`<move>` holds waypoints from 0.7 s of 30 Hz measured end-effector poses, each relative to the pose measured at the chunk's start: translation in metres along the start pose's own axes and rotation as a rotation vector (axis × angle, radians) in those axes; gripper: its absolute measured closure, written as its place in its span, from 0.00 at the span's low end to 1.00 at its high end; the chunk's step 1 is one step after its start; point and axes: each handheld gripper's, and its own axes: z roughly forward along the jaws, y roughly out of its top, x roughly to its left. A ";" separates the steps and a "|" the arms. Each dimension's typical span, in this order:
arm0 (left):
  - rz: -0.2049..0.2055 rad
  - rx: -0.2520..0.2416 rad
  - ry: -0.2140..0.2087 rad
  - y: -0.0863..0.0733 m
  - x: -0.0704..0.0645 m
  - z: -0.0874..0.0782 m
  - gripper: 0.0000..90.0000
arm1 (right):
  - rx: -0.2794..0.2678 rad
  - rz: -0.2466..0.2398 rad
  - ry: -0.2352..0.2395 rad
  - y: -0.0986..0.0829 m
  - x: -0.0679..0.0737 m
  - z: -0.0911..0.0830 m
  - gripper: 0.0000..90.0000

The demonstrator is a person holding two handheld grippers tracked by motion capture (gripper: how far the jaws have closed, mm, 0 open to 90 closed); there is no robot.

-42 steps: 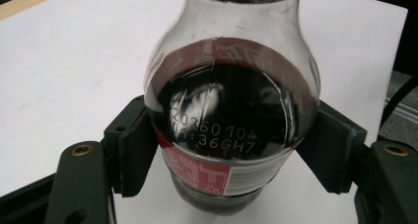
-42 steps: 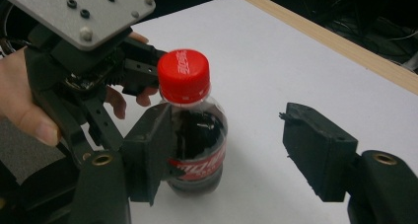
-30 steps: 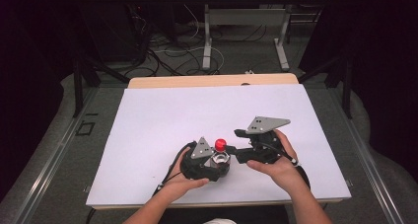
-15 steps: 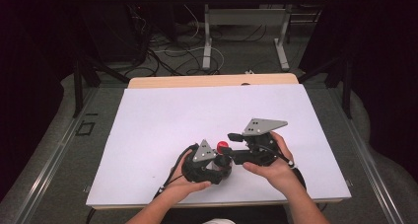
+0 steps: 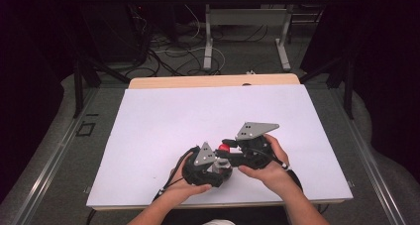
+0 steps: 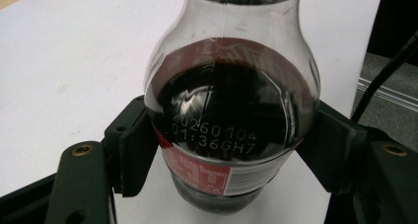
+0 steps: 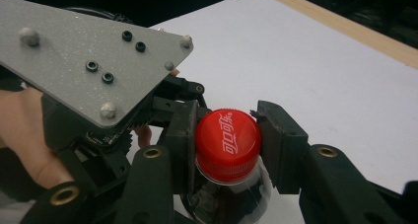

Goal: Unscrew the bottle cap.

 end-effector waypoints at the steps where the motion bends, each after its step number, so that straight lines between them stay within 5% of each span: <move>1: 0.005 -0.006 -0.005 0.000 0.000 0.001 0.34 | 0.010 -0.013 0.020 0.000 -0.002 -0.001 0.68; 11: 0.015 -0.020 -0.058 0.001 -0.001 -0.003 0.34 | -0.011 -0.140 0.217 0.001 -0.020 -0.005 0.68; 14: 0.001 -0.025 -0.022 0.002 0.000 -0.006 0.33 | -0.021 -0.092 0.190 0.003 -0.019 -0.004 0.67; 21: -0.048 -0.033 0.038 0.001 0.003 -0.007 0.33 | -0.064 -0.026 0.024 0.006 0.001 -0.008 0.59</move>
